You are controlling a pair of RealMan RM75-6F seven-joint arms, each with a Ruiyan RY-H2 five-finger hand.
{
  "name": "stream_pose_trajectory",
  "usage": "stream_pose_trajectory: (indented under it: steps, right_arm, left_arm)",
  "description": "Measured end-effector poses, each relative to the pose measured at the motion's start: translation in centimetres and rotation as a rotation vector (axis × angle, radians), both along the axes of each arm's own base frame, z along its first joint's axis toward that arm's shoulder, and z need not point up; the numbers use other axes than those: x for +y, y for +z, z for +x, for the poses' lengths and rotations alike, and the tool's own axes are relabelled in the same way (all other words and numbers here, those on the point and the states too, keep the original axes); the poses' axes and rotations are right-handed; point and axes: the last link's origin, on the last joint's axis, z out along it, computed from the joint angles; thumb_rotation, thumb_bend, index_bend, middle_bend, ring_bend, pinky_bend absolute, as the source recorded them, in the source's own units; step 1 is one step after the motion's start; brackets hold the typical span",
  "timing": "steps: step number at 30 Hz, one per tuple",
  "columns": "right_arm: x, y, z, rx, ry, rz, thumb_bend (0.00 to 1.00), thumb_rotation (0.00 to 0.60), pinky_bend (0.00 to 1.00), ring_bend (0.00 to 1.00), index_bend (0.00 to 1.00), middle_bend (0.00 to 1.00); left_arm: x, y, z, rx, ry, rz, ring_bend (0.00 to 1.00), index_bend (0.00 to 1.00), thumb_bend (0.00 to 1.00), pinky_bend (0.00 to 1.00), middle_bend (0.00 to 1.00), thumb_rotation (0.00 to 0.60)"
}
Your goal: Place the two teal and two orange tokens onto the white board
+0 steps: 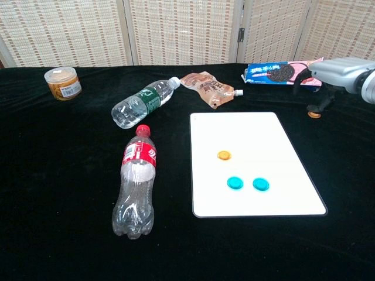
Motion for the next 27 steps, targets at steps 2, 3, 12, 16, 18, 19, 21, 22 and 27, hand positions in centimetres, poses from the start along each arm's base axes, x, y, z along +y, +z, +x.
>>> stream_pose_trajectory:
  steps: [2, 3, 12, 16, 18, 19, 21, 22, 27]
  right_arm:
    - [-0.4, 0.1, -0.9, 0.012, -0.033, -0.004, 0.43, 0.6, 0.0, 0.06, 0.33, 0.18]
    - [-0.5, 0.0, -1.3, 0.016, -0.044, -0.004, 0.43, 0.6, 0.0, 0.06, 0.34, 0.18]
    - [-2.2, -0.9, -2.9, 0.065, -0.113, -0.006, 0.43, 0.6, 0.0, 0.06, 0.34, 0.18]
    - [-3.0, -1.5, -3.1, 0.083, -0.129, -0.005, 0.43, 0.6, 0.0, 0.07, 0.34, 0.18]
    - [-3.3, -1.8, -3.2, 0.092, -0.137, -0.005, 0.43, 0.6, 0.0, 0.07, 0.34, 0.18]
    - [-3.4, -1.9, -3.3, 0.095, -0.141, -0.005, 0.43, 0.6, 0.0, 0.07, 0.34, 0.18]
    - [-3.7, -2.1, -3.3, 0.098, -0.15, -0.005, 0.43, 0.6, 0.0, 0.07, 0.35, 0.18]
    - [-3.8, -2.2, -3.4, 0.099, -0.153, -0.005, 0.43, 0.6, 0.0, 0.07, 0.36, 0.18]
    - [-4.1, -2.5, -3.5, 0.1, -0.163, -0.005, 0.43, 0.6, 0.0, 0.07, 0.37, 0.19]
  left_arm:
    - [0.0, 0.0, 0.1, 0.001, -0.003, 0.0, 0.0, 0.0, 0.17, 0.0, 0.0, 0.6]
    - [0.0, 0.1, 0.2, 0.002, -0.003, 0.001, 0.0, 0.0, 0.17, 0.0, 0.0, 0.6]
    - [-0.1, 0.1, 0.1, 0.003, 0.01, 0.0, 0.0, 0.0, 0.17, 0.0, 0.0, 0.6]
    - [-0.2, 0.2, 0.1, 0.006, 0.014, 0.002, 0.0, 0.0, 0.17, 0.0, 0.0, 0.6]
    - [-0.2, 0.2, 0.0, 0.008, 0.017, 0.002, 0.0, 0.0, 0.17, 0.0, 0.0, 0.6]
    - [-0.2, 0.2, 0.0, 0.008, 0.018, 0.001, 0.0, 0.0, 0.17, 0.0, 0.0, 0.6]
    - [-0.2, 0.2, -0.1, 0.009, 0.02, -0.001, 0.0, 0.0, 0.17, 0.0, 0.0, 0.6]
    - [-0.2, 0.2, -0.1, 0.009, 0.021, -0.002, 0.0, 0.0, 0.17, 0.0, 0.0, 0.6]
    - [-0.1, 0.1, -0.1, 0.01, 0.023, -0.005, 0.0, 0.0, 0.17, 0.0, 0.0, 0.6]
